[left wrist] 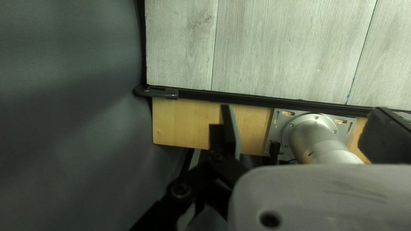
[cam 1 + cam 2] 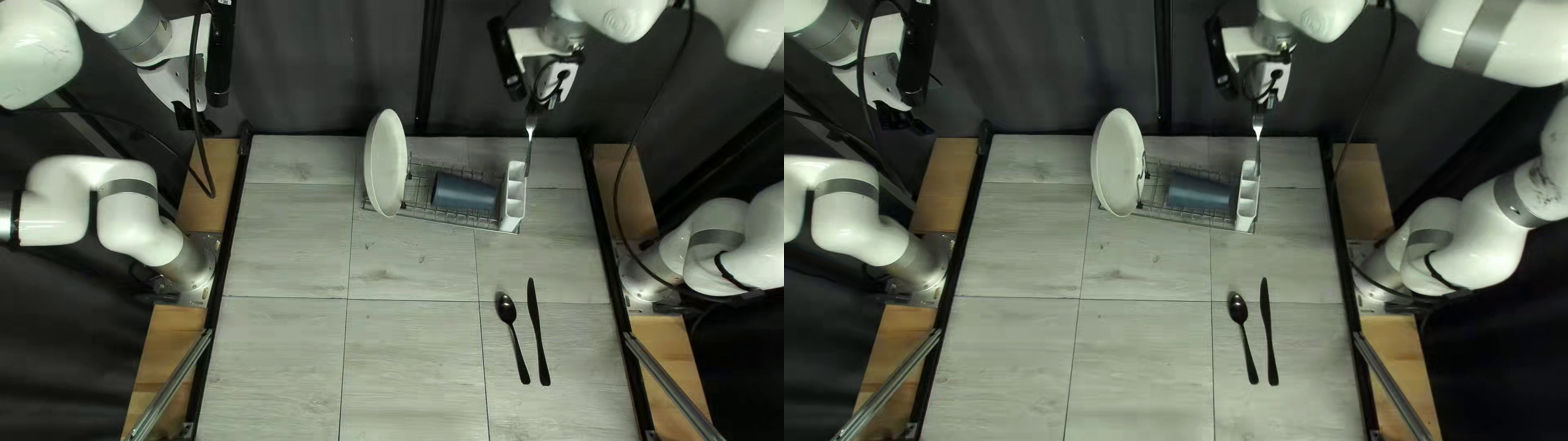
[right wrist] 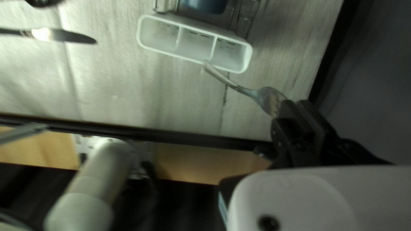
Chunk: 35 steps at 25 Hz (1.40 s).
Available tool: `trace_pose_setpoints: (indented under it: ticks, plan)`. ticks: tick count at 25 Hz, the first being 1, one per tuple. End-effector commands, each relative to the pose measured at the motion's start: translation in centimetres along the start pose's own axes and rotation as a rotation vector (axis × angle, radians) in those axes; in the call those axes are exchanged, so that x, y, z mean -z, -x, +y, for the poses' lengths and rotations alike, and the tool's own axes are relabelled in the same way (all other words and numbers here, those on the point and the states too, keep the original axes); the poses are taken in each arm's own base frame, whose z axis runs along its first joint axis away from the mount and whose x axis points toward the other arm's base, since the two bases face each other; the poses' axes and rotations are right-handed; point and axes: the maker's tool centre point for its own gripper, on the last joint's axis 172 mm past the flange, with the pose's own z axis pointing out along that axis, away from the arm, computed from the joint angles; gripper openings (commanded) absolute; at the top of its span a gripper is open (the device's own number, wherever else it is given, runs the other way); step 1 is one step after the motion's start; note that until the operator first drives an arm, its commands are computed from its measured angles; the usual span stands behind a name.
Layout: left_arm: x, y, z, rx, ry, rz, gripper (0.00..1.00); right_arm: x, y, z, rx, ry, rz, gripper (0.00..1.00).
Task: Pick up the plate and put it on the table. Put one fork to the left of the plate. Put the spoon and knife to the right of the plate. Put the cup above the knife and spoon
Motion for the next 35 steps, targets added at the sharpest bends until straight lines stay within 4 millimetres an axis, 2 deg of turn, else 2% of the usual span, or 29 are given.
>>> trace_pose_setpoints:
  ticks: [1,2,3,11,13,14,17,21,35]
  plan:
    - [0.0,0.0,0.0,0.000,0.000,0.000,1.00,0.1,-2.4,-7.0,-0.180,-0.100,0.077,0.00]
    - [0.0,0.0,0.0,0.000,0.000,0.000,1.00,-0.2,-2.9,-7.9,-0.191,-0.105,0.088,0.00]
    - [0.0,0.0,0.0,0.000,0.000,0.000,1.00,-1.3,-4.1,-10.0,-0.185,-0.101,0.086,0.00]
    - [0.0,0.0,0.0,0.000,0.000,0.000,1.00,-1.4,-4.0,-9.8,-0.167,-0.082,0.085,0.00]
    - [0.0,0.0,0.0,0.000,0.000,0.000,1.00,-1.0,-5.1,-9.2,-0.184,-0.147,0.108,0.00]
    - [0.0,0.0,0.0,0.000,0.000,0.000,1.00,-0.8,-5.6,-9.5,-0.209,-0.172,0.119,0.00]
    - [0.0,0.0,0.0,0.000,0.000,0.000,1.00,-0.9,-7.6,-12.5,-0.393,-0.292,0.162,0.00]
    - [0.0,0.0,0.0,0.000,0.000,0.000,1.00,-2.9,-9.5,-15.5,-0.595,-0.398,0.234,0.00]
    - [0.0,0.0,0.0,0.000,0.000,0.000,1.00,-3.0,-9.5,-15.7,-0.598,-0.400,0.237,0.00]
